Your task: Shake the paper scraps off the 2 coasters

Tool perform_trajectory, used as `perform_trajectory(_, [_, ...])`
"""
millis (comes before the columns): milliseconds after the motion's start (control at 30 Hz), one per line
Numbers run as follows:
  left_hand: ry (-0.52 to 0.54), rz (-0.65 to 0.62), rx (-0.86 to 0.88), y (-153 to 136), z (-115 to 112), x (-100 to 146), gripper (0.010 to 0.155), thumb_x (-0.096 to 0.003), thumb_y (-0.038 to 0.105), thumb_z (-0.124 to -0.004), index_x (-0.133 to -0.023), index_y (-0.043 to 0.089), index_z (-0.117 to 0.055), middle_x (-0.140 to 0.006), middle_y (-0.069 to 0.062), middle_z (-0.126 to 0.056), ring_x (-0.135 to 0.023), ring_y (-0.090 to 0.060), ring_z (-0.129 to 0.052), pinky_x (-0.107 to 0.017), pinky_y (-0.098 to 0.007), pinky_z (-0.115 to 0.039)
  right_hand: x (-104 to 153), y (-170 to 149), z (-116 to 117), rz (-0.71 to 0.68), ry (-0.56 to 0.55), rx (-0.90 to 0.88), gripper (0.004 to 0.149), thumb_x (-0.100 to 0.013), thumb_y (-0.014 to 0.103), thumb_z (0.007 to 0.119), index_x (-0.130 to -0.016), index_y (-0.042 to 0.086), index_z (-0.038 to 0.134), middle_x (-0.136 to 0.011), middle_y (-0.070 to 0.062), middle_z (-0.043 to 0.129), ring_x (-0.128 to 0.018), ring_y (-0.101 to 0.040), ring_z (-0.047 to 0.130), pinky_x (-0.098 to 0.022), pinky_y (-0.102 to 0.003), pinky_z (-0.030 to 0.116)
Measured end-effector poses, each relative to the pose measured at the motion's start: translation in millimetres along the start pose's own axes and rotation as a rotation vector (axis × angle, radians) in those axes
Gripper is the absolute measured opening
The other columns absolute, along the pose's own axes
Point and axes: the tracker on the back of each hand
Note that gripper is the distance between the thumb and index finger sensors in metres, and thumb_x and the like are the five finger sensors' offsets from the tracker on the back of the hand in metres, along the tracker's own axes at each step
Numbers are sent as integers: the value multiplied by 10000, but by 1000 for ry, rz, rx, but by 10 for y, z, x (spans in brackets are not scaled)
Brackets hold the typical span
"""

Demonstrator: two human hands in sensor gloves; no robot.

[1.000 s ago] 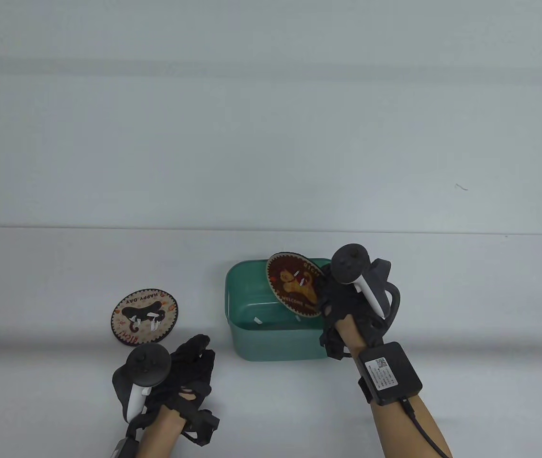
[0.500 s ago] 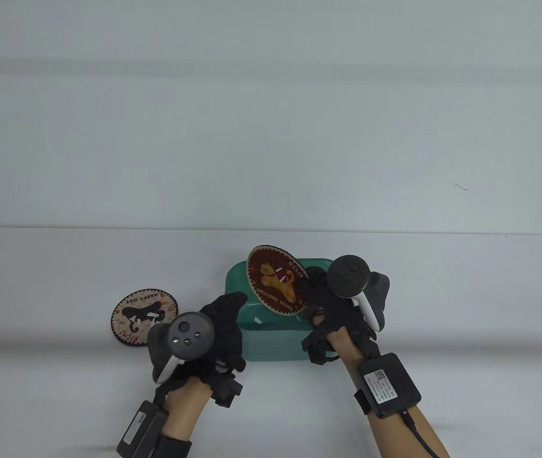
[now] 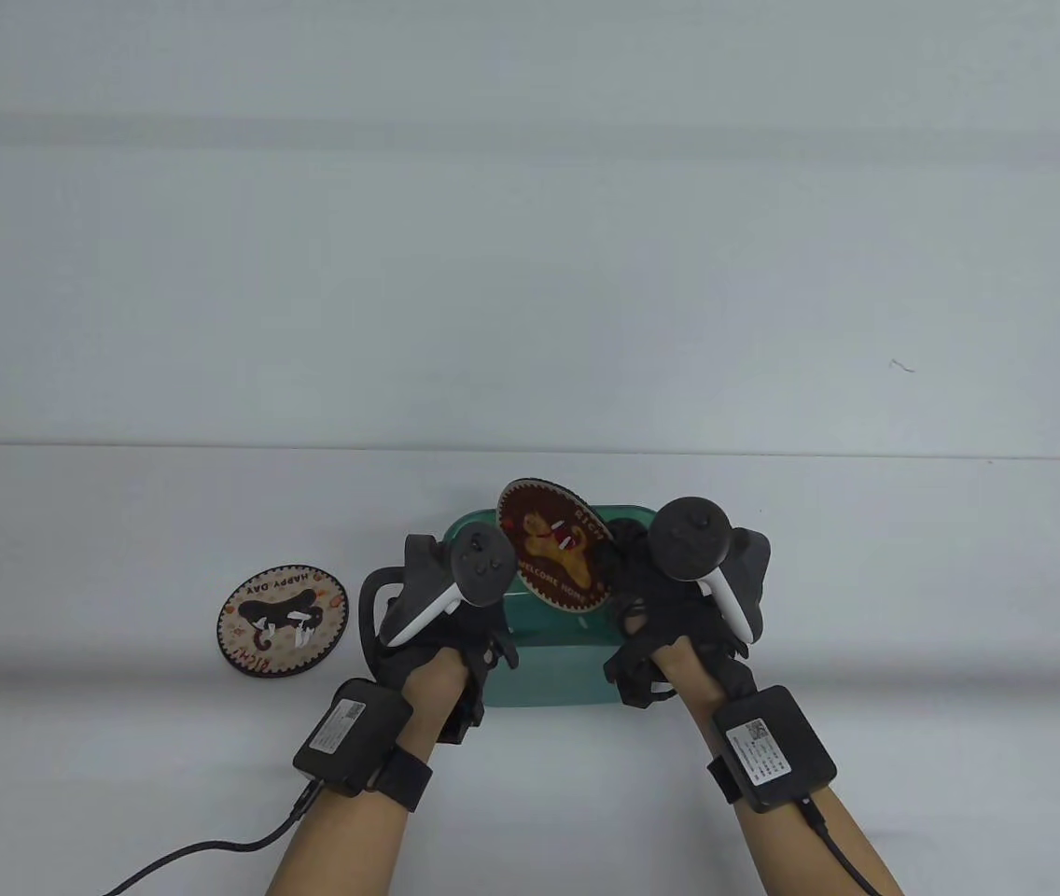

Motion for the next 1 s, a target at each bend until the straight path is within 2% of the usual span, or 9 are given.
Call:
perform_trajectory(167, [27, -65, 59, 135, 7, -58, 770, -442, 179, -695, -978, 495, -241, -1080, -5, -472, -980, -354, -541, -686, -489, -572, 9, 23, 33, -29, 19, -23, 407, -429, 323, 745, -808, 181, 701, -636, -70, 958, -482, -238, 944, -437, -438, 727])
perform_trajectory(233, [-79, 1, -27, 134, -47, -105, 573, -432, 176, -702, -984, 312, -633, -1091, 0, -447, -1014, -350, -478, -701, -501, -553, 6, 8, 24, -30, 5, 7, 405, -429, 324, 745, -807, 183, 702, -636, -67, 959, -483, -235, 943, -438, -437, 727])
perform_trajectory(267, [-116, 36, -60, 113, -54, -114, 454, -429, 169, -698, -871, 207, -791, -1076, -10, -486, -1020, -341, -464, -708, -496, -543, 1, -9, 15, -24, -6, 19, 405, -430, 323, 745, -808, 184, 701, -638, -68, 957, -484, -237, 942, -439, -437, 725])
perform_trajectory(300, [-115, 49, -62, 80, -45, -115, 430, -428, 175, -696, -844, 195, -802, -1062, -20, -523, -1010, -346, -488, -702, -495, -556, -6, -26, 8, -20, -14, 26, 404, -429, 323, 745, -806, 184, 702, -638, -68, 957, -484, -237, 942, -439, -437, 726])
perform_trajectory(467, [-27, -26, 80, 106, 38, -70, 614, -442, 196, -698, -1010, 351, -523, -1027, -70, -606, -952, -389, -591, -661, -500, -611, -29, -54, 16, -5, 7, -18, 403, -431, 322, 745, -806, 180, 702, -638, -72, 956, -486, -239, 940, -439, -439, 724])
perform_trajectory(600, [-32, -60, 49, 227, -6, -80, 709, -456, 226, -715, -1007, 463, -336, -1056, -54, -550, -965, -377, -574, -670, -502, -597, -4, 21, 33, -20, 27, -59, 407, -432, 324, 744, -811, 184, 696, -643, -69, 954, -490, -238, 939, -443, -438, 722])
perform_trajectory(667, [-107, 3, -39, 233, -47, -110, 431, -448, 217, -721, -873, 209, -788, -1036, -52, -587, -976, -372, -551, -677, -501, -585, 11, 47, 23, -36, 13, -19, 405, -432, 321, 746, -810, 184, 698, -644, -72, 952, -491, -241, 937, -444, -440, 721])
perform_trajectory(733, [-68, 8, -89, 204, -45, -88, 346, -407, 194, -716, -709, 156, -881, -945, -52, -722, -904, -361, -662, -647, -471, -632, 20, 43, 0, -41, -10, 39, 406, -432, 325, 744, -812, 189, 697, -646, -65, 952, -494, -236, 938, -446, -438, 722])
perform_trajectory(1000, [6, 6, 15, -27, 58, 43, 575, -454, 266, -713, -1003, 302, -544, -980, -78, -677, -882, -388, -685, -615, -471, -664, 58, -75, -44, -28, -24, 21, 404, -428, 320, 747, -805, 182, 702, -639, -72, 955, -486, -240, 941, -437, -441, 726])
Point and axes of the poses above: the tracker on the back of each hand, its own y axis roughly to the thumb side, its own x axis roughly from the fingertips to the wrist, z = x × y
